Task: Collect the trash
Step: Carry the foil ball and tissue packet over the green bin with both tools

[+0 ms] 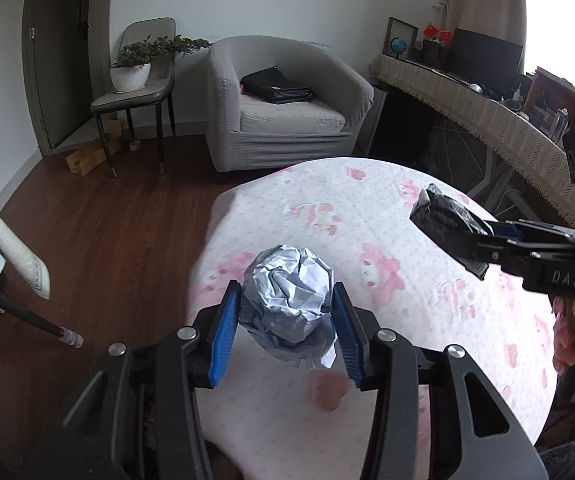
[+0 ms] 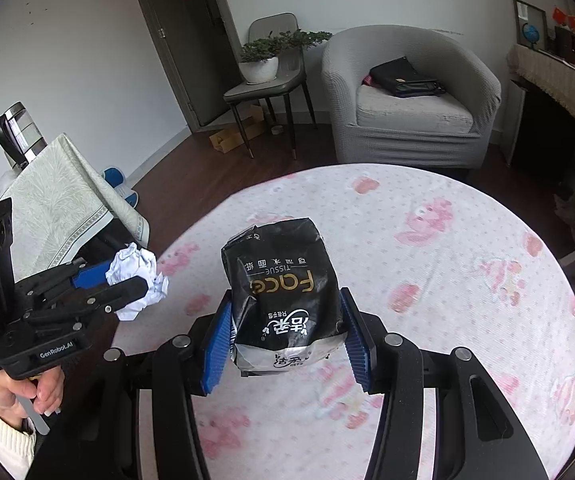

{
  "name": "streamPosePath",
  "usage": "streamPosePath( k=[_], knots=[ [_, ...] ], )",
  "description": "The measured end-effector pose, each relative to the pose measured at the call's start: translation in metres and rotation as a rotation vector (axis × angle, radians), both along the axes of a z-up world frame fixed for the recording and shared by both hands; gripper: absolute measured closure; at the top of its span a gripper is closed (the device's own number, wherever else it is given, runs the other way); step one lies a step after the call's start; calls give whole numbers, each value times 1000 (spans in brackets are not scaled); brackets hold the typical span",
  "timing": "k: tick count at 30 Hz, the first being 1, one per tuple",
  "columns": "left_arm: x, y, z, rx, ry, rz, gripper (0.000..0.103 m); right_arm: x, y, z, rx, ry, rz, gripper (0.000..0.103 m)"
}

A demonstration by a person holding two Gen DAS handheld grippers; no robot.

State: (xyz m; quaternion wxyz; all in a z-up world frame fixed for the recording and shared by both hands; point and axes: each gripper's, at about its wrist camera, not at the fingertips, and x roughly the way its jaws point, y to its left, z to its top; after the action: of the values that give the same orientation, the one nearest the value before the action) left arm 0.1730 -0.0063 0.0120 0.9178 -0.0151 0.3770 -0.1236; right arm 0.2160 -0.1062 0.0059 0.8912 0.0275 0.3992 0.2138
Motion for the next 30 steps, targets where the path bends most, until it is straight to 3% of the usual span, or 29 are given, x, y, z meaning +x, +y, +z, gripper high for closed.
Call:
streamPosePath(
  k=[10,14,17,20,25,30],
  knots=[
    [-13,65,-4,20,20,78,55,14,74,10,3,-6,102,52],
    [-17,89,-14,23,42,102,55,17,100,11,1,-5,133,52],
    [-18,113,-31,-21,101,134,55,20,117,10,-3,2,152,52],
    [-22,128,-37,10,108,154,55,23,136,9,-6,8,173,52],
    [-29,158,-52,-8,146,190,55,27,166,4,2,23,207,52],
    [-36,183,-68,14,191,226,55,36,200,-18,25,97,238,52]
  ],
)
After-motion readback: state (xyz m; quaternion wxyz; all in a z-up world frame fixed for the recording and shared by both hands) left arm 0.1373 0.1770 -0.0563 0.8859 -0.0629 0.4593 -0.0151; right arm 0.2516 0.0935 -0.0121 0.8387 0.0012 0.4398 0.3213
